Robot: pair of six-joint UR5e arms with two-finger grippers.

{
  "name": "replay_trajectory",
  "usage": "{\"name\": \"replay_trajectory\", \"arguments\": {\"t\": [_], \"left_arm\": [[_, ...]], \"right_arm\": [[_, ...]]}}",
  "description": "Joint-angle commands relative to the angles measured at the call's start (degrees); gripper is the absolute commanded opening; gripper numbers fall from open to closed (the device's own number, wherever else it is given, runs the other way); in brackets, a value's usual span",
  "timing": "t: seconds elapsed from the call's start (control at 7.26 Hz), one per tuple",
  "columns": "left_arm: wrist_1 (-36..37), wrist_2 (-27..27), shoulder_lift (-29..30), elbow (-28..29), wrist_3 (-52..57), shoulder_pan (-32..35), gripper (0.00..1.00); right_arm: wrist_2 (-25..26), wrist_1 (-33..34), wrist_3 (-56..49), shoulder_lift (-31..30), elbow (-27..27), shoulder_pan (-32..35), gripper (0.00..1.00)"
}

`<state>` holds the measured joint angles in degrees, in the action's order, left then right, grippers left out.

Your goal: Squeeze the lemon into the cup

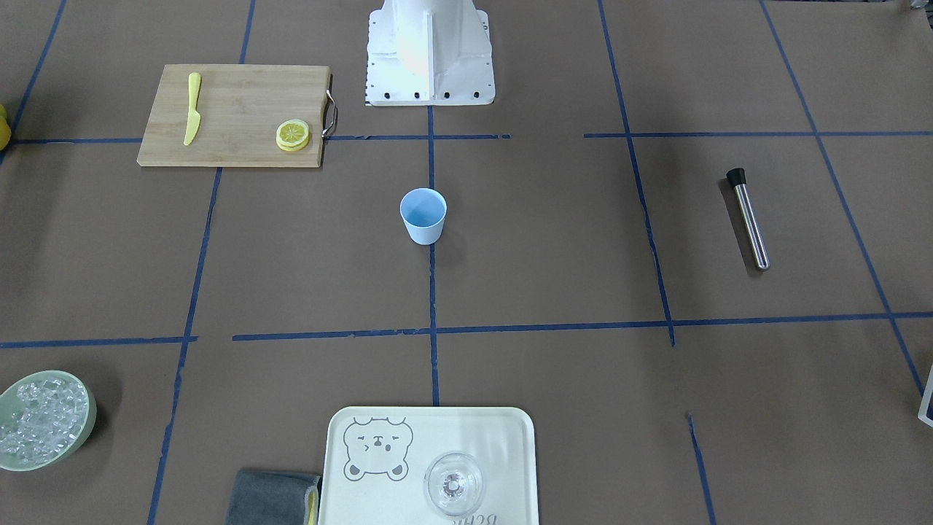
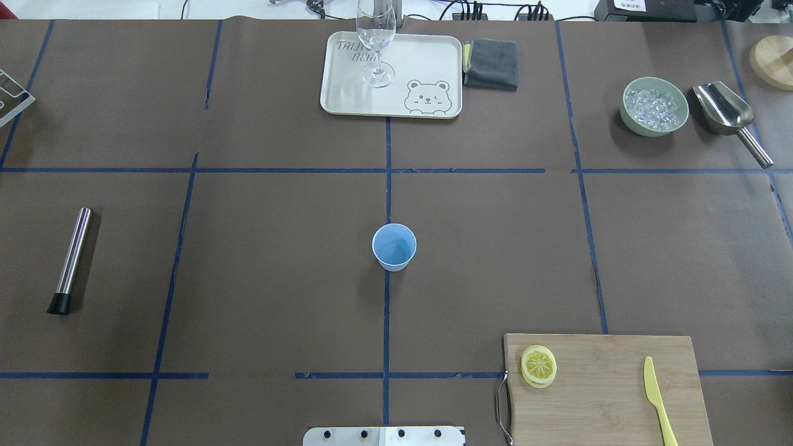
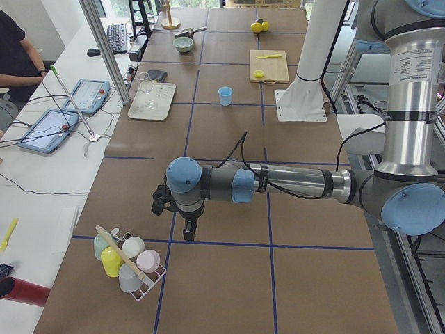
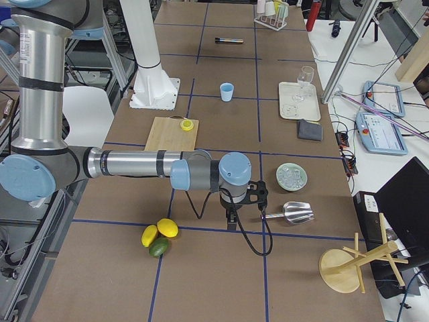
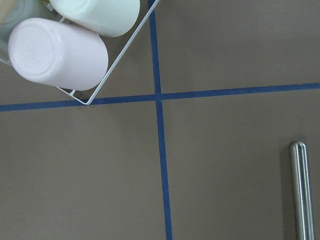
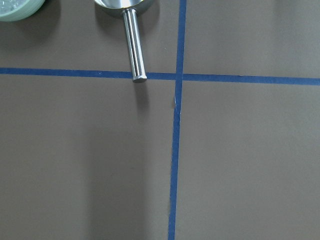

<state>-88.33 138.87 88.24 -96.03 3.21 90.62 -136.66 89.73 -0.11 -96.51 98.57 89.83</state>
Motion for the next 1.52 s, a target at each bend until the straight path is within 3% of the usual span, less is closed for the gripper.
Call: {"name": "replay_trajectory", "arguments": {"t": [0.0,0.69,0.96,1.1,1.38], "left_arm": [[0.0,0.0,0.0,0.0,0.0,0.0,1.00],[0.0,0.1,0.6,-0.6,0.0,0.0,1.00],[0.0,-0.1,3.6,-0.5,-0.3,-0.2,1.00],[0.1,-0.4,6.8,-0.5,-3.4,-1.2,1.00],[0.1,-1.5,7.2,-4.0,-11.4,-5.7,1.00]], "right_arm": [[-0.1,0.0,0.0,0.1,0.2,0.0,1.00],[-0.2,-0.2,-0.1,0.8,1.8,-0.6,1.00],[-0.1,-4.9,0.1,1.3,1.5,-3.2,1.00],[-0.3,-5.7,0.2,1.2,0.8,-3.3,1.00],[-1.9,-6.1,0.6,1.2,1.3,-5.0,1.00]]}}
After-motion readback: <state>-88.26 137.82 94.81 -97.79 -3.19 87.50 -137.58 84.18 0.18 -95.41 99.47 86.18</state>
